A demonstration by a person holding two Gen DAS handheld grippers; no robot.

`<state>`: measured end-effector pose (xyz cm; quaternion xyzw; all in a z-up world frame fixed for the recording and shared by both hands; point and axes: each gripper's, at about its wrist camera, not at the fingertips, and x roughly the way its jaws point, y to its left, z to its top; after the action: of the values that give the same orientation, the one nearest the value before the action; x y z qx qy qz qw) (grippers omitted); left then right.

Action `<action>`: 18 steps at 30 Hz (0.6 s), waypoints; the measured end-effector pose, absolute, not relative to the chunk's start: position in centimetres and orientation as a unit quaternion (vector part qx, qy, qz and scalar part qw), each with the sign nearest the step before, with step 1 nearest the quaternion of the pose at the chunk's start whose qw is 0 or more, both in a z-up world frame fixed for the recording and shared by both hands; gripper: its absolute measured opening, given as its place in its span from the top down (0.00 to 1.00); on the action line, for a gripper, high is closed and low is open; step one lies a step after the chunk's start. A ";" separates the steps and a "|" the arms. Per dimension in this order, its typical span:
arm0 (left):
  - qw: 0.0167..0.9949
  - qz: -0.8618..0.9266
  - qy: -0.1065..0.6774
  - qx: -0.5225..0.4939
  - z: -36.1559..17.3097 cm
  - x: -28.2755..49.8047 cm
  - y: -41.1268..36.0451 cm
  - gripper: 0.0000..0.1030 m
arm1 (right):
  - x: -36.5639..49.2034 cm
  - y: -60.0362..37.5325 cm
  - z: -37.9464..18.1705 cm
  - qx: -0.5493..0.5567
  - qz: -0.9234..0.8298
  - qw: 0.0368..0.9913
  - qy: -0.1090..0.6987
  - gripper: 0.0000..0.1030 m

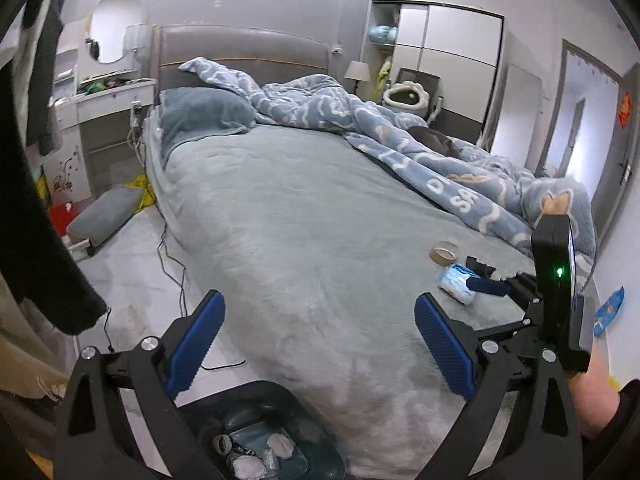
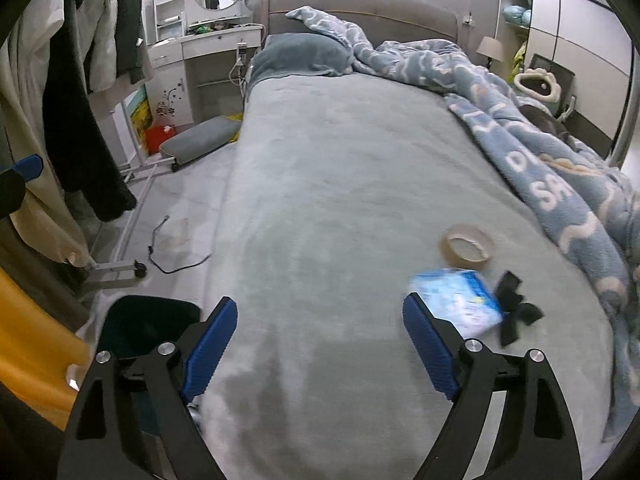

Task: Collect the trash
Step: 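Move both tools back to the blue diaper packet on the bed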

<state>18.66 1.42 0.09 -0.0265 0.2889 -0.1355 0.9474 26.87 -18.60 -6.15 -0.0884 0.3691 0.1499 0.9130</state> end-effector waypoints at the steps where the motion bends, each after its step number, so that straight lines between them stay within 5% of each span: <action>1: 0.947 -0.139 0.288 -0.025 0.1 18.8 1.1 0.05 | 26.9 -19.2 -6.1 -0.089 0.148 0.914 0.367 0.15; 18: 0.933 -0.204 0.296 0.014 -2.2 22.1 -5.7 0.04 | 26.8 -29.3 -5.8 -0.074 0.116 0.931 0.337 0.11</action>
<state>22.10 -5.75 -2.17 0.0139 0.2960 -0.2044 0.9330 26.77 -29.31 -5.77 -0.0736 0.3370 0.1160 0.9314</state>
